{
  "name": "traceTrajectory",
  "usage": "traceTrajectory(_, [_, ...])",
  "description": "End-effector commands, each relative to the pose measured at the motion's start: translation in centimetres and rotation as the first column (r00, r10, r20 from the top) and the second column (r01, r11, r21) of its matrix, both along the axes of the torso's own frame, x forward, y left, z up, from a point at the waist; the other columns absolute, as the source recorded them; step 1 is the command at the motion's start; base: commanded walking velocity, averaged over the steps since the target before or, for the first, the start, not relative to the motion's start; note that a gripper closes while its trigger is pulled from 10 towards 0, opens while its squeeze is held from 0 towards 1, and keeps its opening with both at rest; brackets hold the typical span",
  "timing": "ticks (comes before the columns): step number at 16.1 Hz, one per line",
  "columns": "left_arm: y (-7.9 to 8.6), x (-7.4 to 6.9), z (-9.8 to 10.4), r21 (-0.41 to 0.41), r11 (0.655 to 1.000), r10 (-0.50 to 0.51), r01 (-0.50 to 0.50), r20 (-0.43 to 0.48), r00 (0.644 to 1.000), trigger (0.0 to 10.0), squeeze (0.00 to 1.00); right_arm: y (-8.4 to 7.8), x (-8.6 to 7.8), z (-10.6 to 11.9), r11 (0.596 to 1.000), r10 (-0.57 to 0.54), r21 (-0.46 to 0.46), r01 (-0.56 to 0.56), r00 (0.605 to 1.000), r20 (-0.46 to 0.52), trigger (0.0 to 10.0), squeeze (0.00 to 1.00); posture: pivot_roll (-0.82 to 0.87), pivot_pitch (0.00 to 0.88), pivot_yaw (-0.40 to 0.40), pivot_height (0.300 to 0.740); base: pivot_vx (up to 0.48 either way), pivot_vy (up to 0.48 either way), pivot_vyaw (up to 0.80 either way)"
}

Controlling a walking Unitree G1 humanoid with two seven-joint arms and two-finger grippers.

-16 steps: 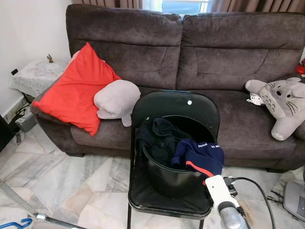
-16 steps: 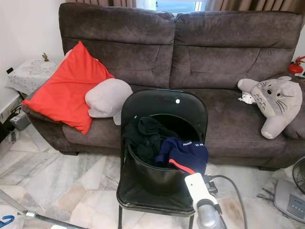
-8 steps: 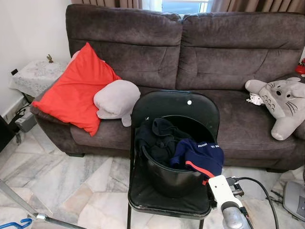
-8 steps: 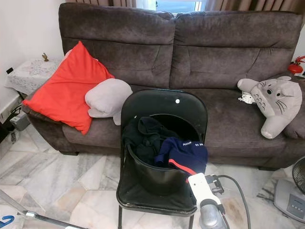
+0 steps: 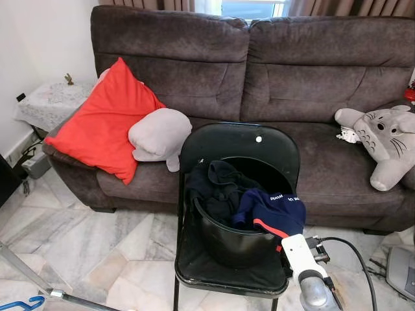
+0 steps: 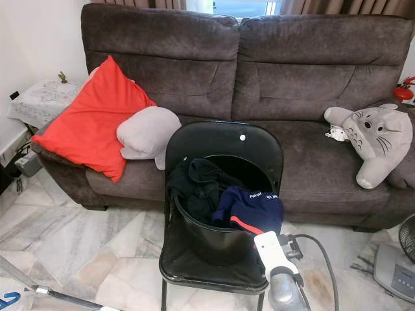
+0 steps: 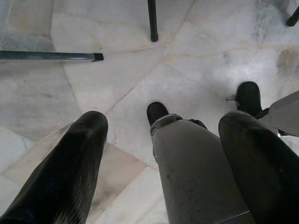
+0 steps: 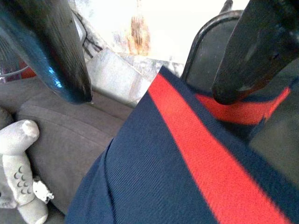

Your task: Hang hanger

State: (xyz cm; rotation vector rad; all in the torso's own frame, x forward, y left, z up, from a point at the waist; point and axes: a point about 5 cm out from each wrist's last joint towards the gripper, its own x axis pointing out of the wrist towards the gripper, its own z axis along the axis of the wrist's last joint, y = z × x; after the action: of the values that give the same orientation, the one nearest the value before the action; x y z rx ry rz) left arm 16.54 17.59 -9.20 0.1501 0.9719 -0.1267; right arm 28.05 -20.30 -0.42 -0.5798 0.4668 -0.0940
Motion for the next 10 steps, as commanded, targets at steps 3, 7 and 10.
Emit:
traceTrajectory(3, [0.7,-0.5,-0.2,0.016,1.000,0.004,-0.003,-0.024,1.000,10.0,0.00,-0.7,0.3,0.2,1.000,-0.010,-0.021,0.009,1.000,-0.007,10.0,0.00,-0.03,0.051,0.019,0.740,0.000,0.000,0.00])
traceTrajectory(7, [0.9,-0.5,-0.1,0.017,1.000,0.004,-0.003,-0.025,1.000,10.0,0.00,-1.4,0.4,0.4,0.996,-0.061,-0.059,0.062,0.998,0.007,10.0,0.00,-0.03,0.052,0.023,0.740,0.000,0.000,0.00])
traceTrajectory(10, [1.0,-0.4,-0.1,0.019,1.000,0.002,-0.002,-0.022,1.000,10.0,0.00,-1.7,0.4,0.6,0.992,-0.088,-0.088,0.090,0.996,0.028,10.0,0.00,-0.03,0.052,0.025,0.740,0.000,0.000,0.00])
